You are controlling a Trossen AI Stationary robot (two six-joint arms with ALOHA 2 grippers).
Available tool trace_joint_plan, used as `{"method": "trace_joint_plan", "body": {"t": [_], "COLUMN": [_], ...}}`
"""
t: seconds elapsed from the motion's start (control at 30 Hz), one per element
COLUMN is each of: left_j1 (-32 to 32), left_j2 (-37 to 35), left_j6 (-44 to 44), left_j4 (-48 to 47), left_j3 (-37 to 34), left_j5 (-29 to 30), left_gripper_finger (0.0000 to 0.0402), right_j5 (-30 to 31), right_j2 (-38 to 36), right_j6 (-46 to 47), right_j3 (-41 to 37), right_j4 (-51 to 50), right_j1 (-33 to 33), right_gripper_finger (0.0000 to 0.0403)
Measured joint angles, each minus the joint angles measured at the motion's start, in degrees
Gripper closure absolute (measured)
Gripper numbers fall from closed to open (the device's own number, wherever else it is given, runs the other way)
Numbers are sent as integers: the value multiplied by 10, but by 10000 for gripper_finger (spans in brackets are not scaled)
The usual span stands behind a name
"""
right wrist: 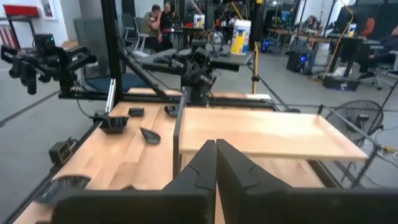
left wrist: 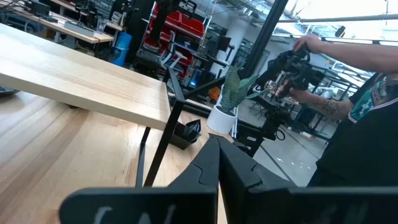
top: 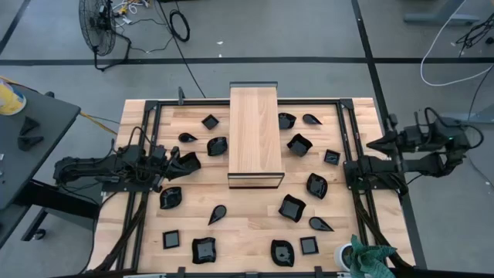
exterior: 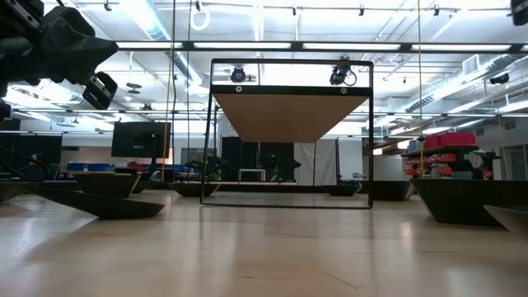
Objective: Pick & Place Mini shaped plates
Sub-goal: Put the square plate on the shelf
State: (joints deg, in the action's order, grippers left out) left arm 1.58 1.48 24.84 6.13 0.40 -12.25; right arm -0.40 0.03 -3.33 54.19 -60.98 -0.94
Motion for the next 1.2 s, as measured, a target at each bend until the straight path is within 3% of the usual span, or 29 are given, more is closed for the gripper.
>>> {"method": "trace_joint_plan", "body": {"t": [0.3,0.63,1.0,1.2], "left_j1": [0,0,0,0], "left_j2": [0,0,0,0], "left_j6": [0,0,0,0], "left_j4": [0,0,0,0], "left_j3": [0,0,0,0], "left_j5": [0,0,0,0], "left_gripper_finger": [399,399,399,399], "right_j5": [0,0,0,0], "right_j2": [0,0,0,0], "right_j6": [19,58,102,104], "right_j3": [96,167,261,293], "right_j4": [-138,-174,-290,-290], "right_j1": [0,0,0,0], "right_gripper_finger": [392,392,392,392]}}
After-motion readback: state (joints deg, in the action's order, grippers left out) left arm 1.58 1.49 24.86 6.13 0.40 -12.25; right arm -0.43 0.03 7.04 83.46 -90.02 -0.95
